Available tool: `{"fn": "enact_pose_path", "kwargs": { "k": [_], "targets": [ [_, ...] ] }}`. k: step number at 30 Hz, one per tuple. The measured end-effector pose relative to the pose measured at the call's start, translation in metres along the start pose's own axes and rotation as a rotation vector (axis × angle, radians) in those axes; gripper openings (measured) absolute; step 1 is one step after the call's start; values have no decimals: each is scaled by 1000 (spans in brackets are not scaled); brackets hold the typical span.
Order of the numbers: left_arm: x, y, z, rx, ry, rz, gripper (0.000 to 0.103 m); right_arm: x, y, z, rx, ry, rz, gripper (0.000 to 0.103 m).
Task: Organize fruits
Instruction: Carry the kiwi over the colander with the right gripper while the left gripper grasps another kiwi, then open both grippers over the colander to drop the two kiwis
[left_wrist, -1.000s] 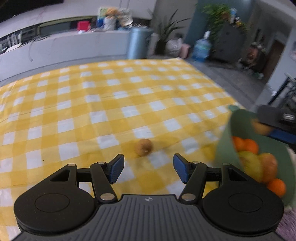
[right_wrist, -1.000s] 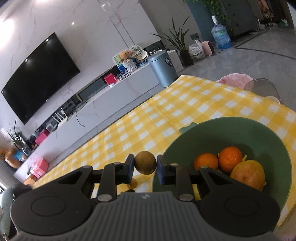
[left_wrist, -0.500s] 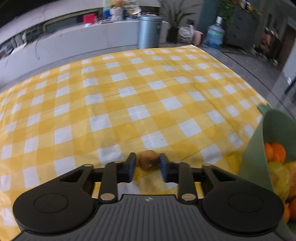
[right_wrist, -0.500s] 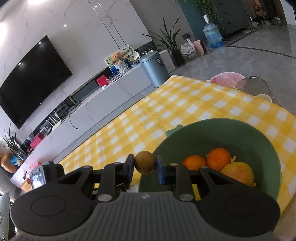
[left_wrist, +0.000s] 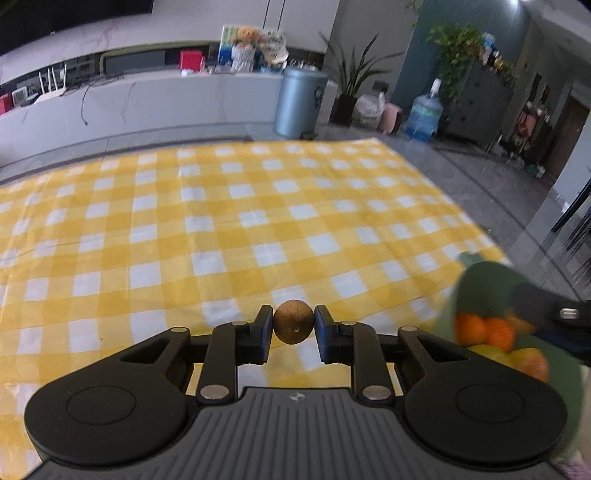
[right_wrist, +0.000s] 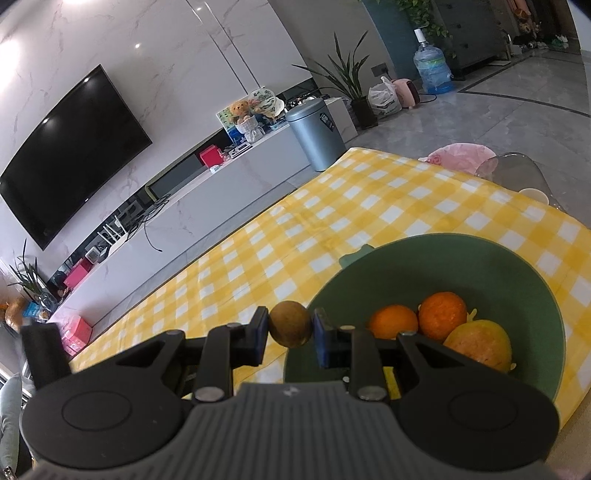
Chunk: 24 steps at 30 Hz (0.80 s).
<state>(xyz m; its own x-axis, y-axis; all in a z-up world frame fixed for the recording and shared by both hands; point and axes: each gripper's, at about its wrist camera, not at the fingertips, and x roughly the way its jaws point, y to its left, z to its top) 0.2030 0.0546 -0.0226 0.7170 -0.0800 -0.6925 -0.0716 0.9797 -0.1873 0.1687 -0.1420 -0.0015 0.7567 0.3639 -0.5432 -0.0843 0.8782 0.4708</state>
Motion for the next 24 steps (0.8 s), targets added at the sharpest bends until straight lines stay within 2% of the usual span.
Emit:
{"fn": "enact_pose_path", "kwargs": {
  "k": [5, 9, 13, 15, 19, 24],
  "targets": [
    [-37, -22, 3, 27, -65, -48, 26, -9, -2, 3, -5, -19, 12, 22],
    [-60, -41, 0, 25, -94, -131, 26, -27, -15, 12, 8, -60, 10, 22],
    [-66, -58, -17, -21, -64, -289, 26, -47, -36, 21, 11, -87, -34, 22],
    [-65, -68, -25, -11, -49, -338, 26, -55, -51, 25, 36, -97, -52, 22],
    [-52, -94, -36, 56, -12, -356, 26, -62, -85, 30, 155, -84, -50, 22],
    [-37, -110, -42, 71, 37, -394, 26, -51, -107, 28, 230, -54, -92, 22]
  ]
}}
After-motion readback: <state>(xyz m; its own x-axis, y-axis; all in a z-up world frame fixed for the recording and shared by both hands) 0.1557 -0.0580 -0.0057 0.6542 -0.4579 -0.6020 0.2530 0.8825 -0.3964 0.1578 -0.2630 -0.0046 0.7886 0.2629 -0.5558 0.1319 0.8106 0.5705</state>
